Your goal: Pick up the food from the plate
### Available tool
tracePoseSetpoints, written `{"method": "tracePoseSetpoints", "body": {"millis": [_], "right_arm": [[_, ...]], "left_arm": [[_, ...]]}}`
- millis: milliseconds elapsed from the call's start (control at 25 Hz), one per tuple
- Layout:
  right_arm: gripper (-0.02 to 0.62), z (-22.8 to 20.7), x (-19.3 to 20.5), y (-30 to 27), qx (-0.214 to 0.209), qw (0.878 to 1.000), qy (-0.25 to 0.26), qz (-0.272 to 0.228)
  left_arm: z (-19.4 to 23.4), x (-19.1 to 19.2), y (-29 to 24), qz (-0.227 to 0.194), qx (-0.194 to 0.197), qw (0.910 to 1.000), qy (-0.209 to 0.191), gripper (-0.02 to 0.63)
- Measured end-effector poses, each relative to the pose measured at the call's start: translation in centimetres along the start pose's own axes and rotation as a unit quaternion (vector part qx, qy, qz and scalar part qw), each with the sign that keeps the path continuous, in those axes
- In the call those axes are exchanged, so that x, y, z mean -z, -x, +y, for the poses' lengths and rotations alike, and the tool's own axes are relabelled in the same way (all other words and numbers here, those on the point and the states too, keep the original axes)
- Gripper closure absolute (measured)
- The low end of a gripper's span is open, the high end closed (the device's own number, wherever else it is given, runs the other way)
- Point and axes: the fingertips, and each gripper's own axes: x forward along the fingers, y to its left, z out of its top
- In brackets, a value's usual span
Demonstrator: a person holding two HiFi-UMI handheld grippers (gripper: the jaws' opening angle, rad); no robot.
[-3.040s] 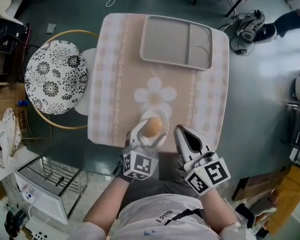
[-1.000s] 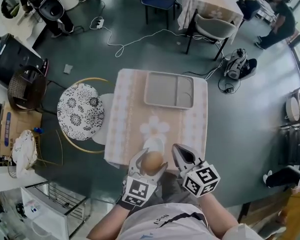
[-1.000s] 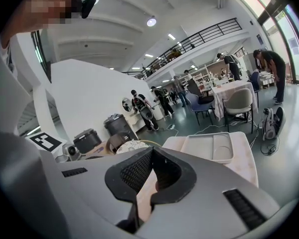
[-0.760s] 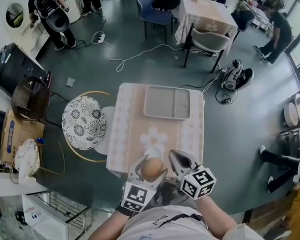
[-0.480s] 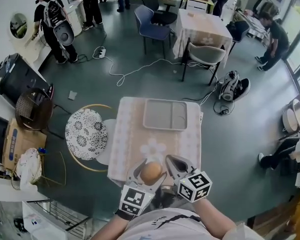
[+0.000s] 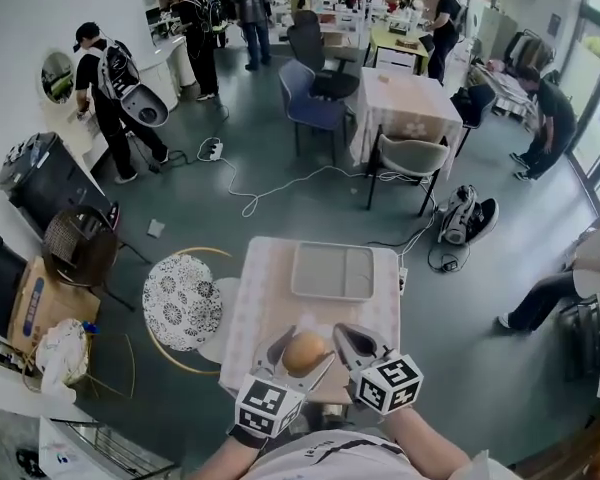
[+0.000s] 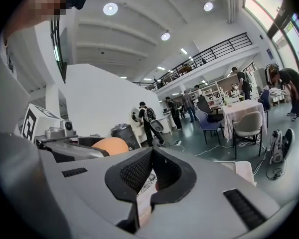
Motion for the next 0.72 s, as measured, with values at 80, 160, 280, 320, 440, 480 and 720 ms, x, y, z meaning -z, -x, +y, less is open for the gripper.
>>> {"method": "tracePoseSetpoints", "body": {"millis": [80,160,280,320,440,480,720], "right_arm": [[0.583,-0.1,-0.7,0.0,-0.002,1.000,0.002,-0.004],[0.583,-0.4,-1.3,0.1,-0.001,1.000,0.007,-0.009],[0.583,-0.3,-1.7,0.1,0.000,1.000,0.023,-0.012],[0.583,-0.2,-1.7,0.1,-0.001,1.000,0.029,-0.012],[0.583,-0.1,-1.7,0.2,-0.003,0.999,0.040,-0.014],[0.584,-0.1,-1.7,0.3,-0.004,0.999,0.041,-0.015],[0.584,-0.2,-1.4,0.4,-0.005,0.999,0.040,-0.010]], "left_arm": [[0.4,-0.5,0.0,-0.002,-0.002,0.9999,0.010,0.264],[0.8,-1.3,0.0,-0.007,-0.004,0.9999,0.014,0.264],[1.1,-2.2,0.2,-0.022,-0.005,0.9996,0.016,0.264],[1.2,-2.4,0.3,-0.027,-0.006,0.9995,0.017,0.264],[0.9,-2.6,0.3,-0.034,-0.008,0.9993,0.016,0.264],[0.8,-2.6,0.2,-0.034,-0.008,0.9993,0.016,0.264],[0.4,-2.2,-0.3,-0.027,-0.009,0.9994,0.018,0.264]]}}
